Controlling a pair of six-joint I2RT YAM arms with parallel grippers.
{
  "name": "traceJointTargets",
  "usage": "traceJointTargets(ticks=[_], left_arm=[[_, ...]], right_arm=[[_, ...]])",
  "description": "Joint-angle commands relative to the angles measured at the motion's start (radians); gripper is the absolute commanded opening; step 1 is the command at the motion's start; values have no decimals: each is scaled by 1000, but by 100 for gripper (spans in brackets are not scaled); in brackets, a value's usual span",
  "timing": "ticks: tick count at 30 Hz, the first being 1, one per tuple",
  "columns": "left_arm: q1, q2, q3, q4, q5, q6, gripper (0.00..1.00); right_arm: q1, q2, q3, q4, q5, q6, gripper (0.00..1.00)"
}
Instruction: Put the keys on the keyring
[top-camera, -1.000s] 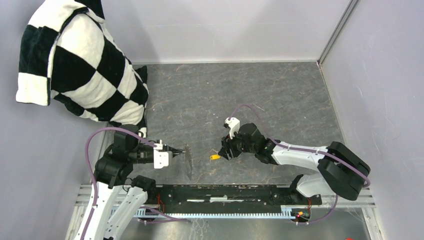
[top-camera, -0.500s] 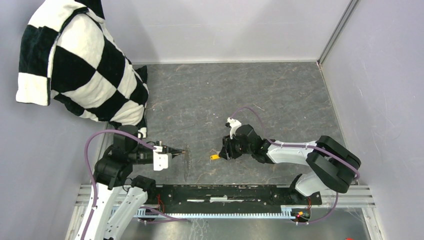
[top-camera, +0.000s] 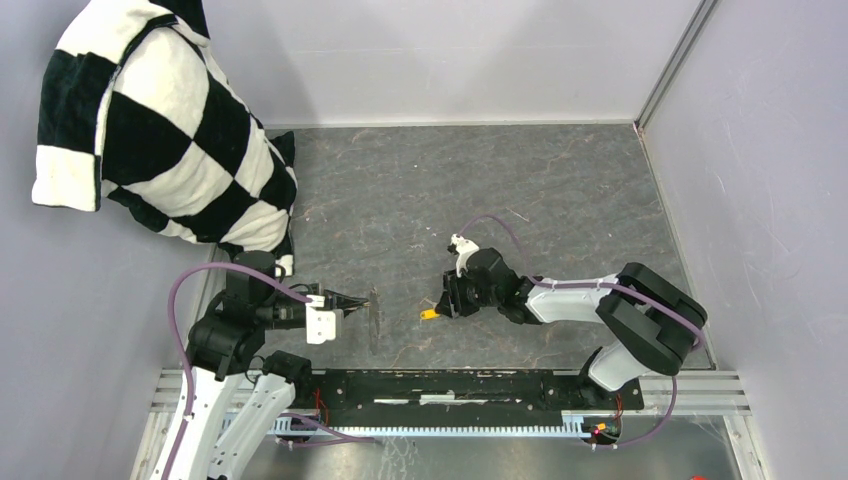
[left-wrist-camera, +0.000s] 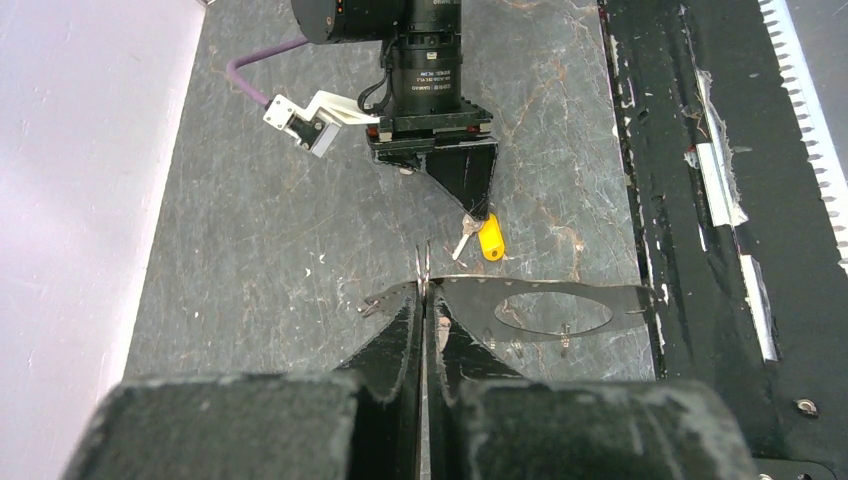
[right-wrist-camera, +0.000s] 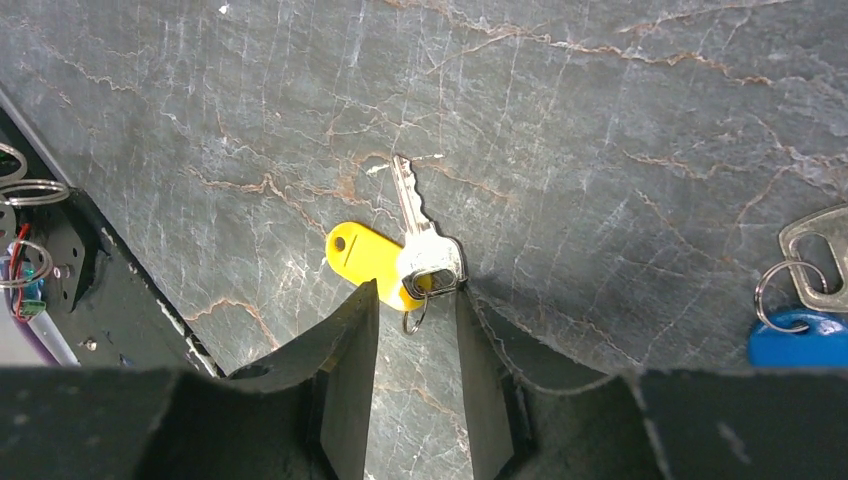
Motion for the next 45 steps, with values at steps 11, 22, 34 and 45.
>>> traceJointTargets(ticks=[11, 22, 34, 45], left_arm=[[1, -15, 14, 12, 37, 47, 2], [1, -24, 5, 13, 38, 61, 2], [1, -21, 6, -12, 37, 102, 2], [1, -17, 7, -12, 38, 95, 2]], right_arm=[[29, -18, 14, -163, 78, -12, 40], [45, 19, 36, -149, 45, -6, 34], [51, 42, 75, -134, 73, -27, 12], [52, -21, 167, -143, -11, -411, 0]])
